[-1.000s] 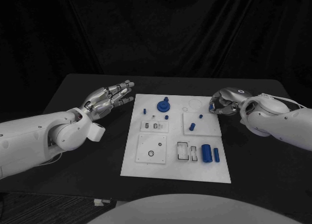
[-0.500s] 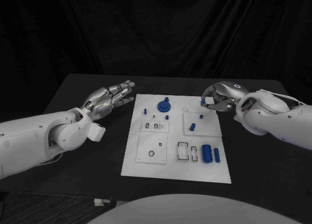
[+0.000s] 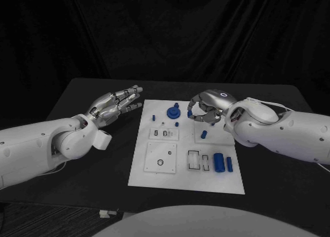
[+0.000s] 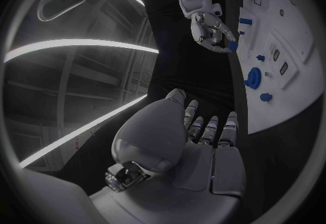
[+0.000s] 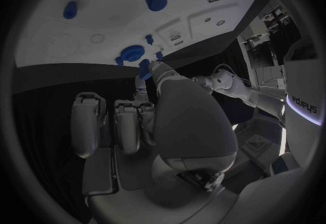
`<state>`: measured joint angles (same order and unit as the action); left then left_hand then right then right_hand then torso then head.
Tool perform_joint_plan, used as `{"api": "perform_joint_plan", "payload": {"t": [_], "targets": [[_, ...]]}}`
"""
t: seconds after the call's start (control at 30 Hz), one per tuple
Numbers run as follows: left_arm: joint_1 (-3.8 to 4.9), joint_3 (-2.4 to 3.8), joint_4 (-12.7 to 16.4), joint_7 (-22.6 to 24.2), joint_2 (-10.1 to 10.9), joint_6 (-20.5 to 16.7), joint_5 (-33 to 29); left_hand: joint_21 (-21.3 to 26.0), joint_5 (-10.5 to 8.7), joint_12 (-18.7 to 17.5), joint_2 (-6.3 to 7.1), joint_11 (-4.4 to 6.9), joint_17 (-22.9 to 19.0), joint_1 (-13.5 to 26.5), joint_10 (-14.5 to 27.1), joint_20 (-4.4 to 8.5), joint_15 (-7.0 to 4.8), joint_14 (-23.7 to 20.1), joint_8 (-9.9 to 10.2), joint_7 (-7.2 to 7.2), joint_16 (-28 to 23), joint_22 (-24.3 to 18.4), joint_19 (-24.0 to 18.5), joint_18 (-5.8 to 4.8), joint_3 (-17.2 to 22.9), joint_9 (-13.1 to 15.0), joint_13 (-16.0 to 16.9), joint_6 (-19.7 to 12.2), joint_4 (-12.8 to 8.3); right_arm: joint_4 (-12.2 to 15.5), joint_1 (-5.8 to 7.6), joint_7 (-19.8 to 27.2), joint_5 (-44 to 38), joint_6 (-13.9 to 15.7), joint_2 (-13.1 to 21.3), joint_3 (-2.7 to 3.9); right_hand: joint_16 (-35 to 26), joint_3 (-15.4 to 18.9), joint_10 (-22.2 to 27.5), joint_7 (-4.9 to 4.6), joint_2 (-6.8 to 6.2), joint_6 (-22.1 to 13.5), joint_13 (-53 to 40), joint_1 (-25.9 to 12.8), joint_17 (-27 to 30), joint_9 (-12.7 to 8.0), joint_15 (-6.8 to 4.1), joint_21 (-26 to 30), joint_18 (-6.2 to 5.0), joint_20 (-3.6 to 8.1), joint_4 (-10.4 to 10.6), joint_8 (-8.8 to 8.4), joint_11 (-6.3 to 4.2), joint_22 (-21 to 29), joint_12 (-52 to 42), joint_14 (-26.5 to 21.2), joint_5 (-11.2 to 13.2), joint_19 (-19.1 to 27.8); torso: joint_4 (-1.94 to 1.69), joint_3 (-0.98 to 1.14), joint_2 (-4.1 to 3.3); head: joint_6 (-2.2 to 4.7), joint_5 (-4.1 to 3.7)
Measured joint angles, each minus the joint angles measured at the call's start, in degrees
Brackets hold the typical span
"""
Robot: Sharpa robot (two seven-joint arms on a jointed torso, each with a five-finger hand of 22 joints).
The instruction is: Assemble the parts on the task board
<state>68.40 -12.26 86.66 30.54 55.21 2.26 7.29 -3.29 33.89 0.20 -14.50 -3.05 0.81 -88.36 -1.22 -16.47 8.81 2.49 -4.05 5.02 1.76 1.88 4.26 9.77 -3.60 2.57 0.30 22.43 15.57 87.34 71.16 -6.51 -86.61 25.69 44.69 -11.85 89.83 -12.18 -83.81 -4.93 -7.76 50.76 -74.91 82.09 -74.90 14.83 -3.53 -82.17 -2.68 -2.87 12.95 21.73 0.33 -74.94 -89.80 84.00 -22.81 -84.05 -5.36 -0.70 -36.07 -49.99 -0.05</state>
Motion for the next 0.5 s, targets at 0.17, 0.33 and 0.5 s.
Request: {"api": "perform_joint_plan", "payload": {"t": [0.17,0.33,0.5], "targets": [[0.00,0.00,0.0,0.0,-0.1,0.0,0.0,0.0,0.00,0.0,0.00,0.00,0.0,0.0,0.0,0.00,0.00,0.0,0.0,0.00,0.0,0.0,0.0,0.00,0.0,0.0,0.0,0.0,0.0,0.7,-0.54,-1.0,-1.8,-0.9,-1.9,0.00,0.0,0.0,-0.2,0.00,0.00,0.0,0.0,0.0,0.0,0.0,0.00,0.2,0.00,0.00,0.0,0.00,0.21,0.0,0.0,0.0,0.0,0.0,-0.04,-0.01,-0.05,0.00,-0.07],[0.00,0.00,0.0,0.0,-0.3,0.0,0.0,0.0,0.00,0.0,0.00,0.00,0.0,0.0,0.0,0.00,0.00,0.0,0.0,0.00,0.0,0.0,0.0,0.00,0.0,0.0,0.0,0.0,0.0,1.2,-1.18,-1.8,-3.4,-2.1,-3.4,0.00,0.0,-0.2,-0.2,0.00,0.00,0.0,0.0,0.0,0.0,0.0,0.38,0.5,0.00,0.00,-0.2,-0.04,0.21,0.0,0.0,0.0,0.0,0.0,-0.04,-0.01,-0.12,0.00,-0.13],[-0.01,0.00,0.0,0.0,-0.3,0.0,0.0,0.0,0.00,0.0,0.00,0.00,0.0,0.0,0.0,0.00,0.00,0.0,0.0,0.00,0.0,0.0,0.0,0.00,0.0,0.0,0.0,0.0,0.0,1.5,-1.69,-2.6,-4.4,-3.7,-4.4,0.00,0.0,-0.2,-0.2,-0.32,0.00,-0.3,0.0,0.0,0.0,0.0,0.37,0.8,0.00,0.00,-0.2,-0.05,0.21,0.0,0.0,0.0,0.0,0.0,0.05,0.01,-0.15,0.00,-0.04]]}}
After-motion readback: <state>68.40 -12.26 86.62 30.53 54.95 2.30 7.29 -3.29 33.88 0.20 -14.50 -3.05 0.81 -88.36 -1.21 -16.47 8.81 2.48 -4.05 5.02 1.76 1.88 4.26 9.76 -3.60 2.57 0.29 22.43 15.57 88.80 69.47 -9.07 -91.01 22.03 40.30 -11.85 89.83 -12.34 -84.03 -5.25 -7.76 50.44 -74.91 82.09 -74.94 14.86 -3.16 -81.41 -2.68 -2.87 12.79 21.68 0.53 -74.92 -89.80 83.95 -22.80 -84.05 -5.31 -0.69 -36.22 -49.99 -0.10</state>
